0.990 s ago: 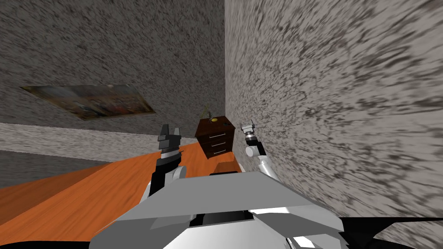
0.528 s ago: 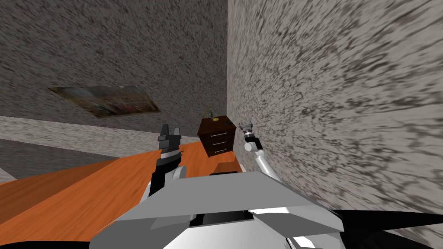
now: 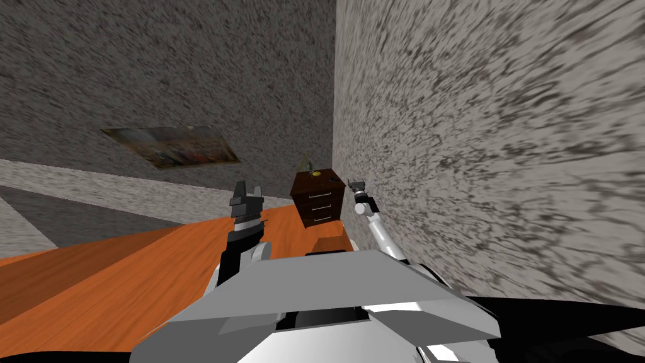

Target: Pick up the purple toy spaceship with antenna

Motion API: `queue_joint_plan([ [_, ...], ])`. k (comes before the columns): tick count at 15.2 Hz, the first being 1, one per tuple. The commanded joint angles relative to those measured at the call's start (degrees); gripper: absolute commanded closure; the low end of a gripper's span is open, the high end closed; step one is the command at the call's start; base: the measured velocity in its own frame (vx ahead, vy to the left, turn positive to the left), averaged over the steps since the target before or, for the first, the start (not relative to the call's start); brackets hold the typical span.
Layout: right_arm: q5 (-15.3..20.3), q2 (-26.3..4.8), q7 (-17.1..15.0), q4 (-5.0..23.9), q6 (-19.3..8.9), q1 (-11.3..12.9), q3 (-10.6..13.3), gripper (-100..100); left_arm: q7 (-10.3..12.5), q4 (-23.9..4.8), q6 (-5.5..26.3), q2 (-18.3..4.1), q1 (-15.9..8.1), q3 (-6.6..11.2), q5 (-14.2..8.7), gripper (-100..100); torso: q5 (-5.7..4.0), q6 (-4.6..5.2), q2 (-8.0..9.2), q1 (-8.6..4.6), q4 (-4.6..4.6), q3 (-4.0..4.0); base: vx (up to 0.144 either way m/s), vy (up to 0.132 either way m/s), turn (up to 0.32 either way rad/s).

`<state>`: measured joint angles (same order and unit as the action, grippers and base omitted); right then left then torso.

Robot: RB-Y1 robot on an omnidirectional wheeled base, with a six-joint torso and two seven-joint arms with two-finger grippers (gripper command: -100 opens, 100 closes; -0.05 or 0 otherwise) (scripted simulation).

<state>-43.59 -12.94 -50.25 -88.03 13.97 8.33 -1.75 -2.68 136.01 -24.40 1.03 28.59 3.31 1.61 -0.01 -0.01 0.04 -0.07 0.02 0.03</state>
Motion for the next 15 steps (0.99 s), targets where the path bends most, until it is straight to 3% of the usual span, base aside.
queue_joint_plan([
  [1,-0.9,0.1,-1.2,2.3,-0.7,1.1,-0.4,-100,0.0,0.0,0.0,0.0,0.0,0.0,0.0,0,0.0,0.0,0.0,0.0,0.0,0.0,-0.006,-0.006,0.026],
  [2,-3.2,0.2,-3.5,4.1,-2.3,3.6,-1.5,-100,0.0,0.0,0.0,0.0,0.0,0.0,0.0,0,0.0,0.01,-0.02,-0.01,-0.01,-0.01,0.0,-0.007,0.054],
  [4,-3.2,0.2,-3.7,5.9,-2.3,3.6,-1.5,-100,0.0,0.0,0.0,0.0,0.0,0.0,0.0,0,-0.01,0.0,-0.07,-0.03,-0.02,-0.04,0.003,-0.01,0.049],
  [5,-5.5,0.4,-6.2,7.9,-3.9,6.2,-2.6,-100,0.0,0.0,0.0,0.0,0.0,0.0,0.0,0,-0.01,0.01,-0.07,-0.03,-0.02,-0.04,0.011,-0.015,0.045],
  [6,-5.5,0.4,-6.2,9.4,-3.9,6.2,-2.6,-100,0.0,0.0,0.0,0.0,0.0,0.0,0.0,0,-0.01,-0.01,-0.11,-0.04,-0.02,-0.06,0.014,-0.017,0.06],
  [7,-7.6,0.6,-8.1,10.9,-5.5,8.5,-3.9,-100,0.0,0.0,0.0,0.0,0.0,0.0,0.0,0,-0.01,0.0,-0.12,-0.05,-0.03,-0.07,0.024,-0.019,0.073],
  [10,-7.7,0.6,-8.5,13.3,-5.5,8.7,-3.9,-100,0.0,0.0,0.0,0.0,0.0,0.0,0.0,0,-0.02,0.01,-0.16,-0.07,-0.04,-0.1,0.02,-0.019,0.03],
  [11,-9.8,0.8,-10.9,15.2,-7.2,11.3,-5.1,-100,0.0,0.0,0.0,0.0,0.0,0.0,0.0,0,-0.02,0.02,-0.14,-0.06,-0.04,-0.09,0.016,-0.022,0.041],
  [13,-9.8,0.8,-10.9,17.0,-7.2,11.3,-5.1,-100,0.0,0.0,0.0,0.0,0.0,0.0,0.0,0,-0.02,0.01,-0.16,-0.09,-0.04,-0.09,0.022,-0.027,0.039],
  [14,-11.8,1.1,-13.1,18.9,-8.9,13.8,-6.5,-100,0.0,0.0,0.0,0.0,0.0,0.0,0.0,0,-0.02,0.02,-0.16,-0.09,-0.04,-0.09,0.031,-0.031,0.045],
  [15,-11.8,1.1,-13.1,20.3,-8.9,13.8,-6.5,-100,0.0,0.0,0.0,0.0,0.0,0.0,0.0,0,-0.02,0.0,-0.19,-0.11,-0.04,-0.11,0.041,-0.036,0.051],
])
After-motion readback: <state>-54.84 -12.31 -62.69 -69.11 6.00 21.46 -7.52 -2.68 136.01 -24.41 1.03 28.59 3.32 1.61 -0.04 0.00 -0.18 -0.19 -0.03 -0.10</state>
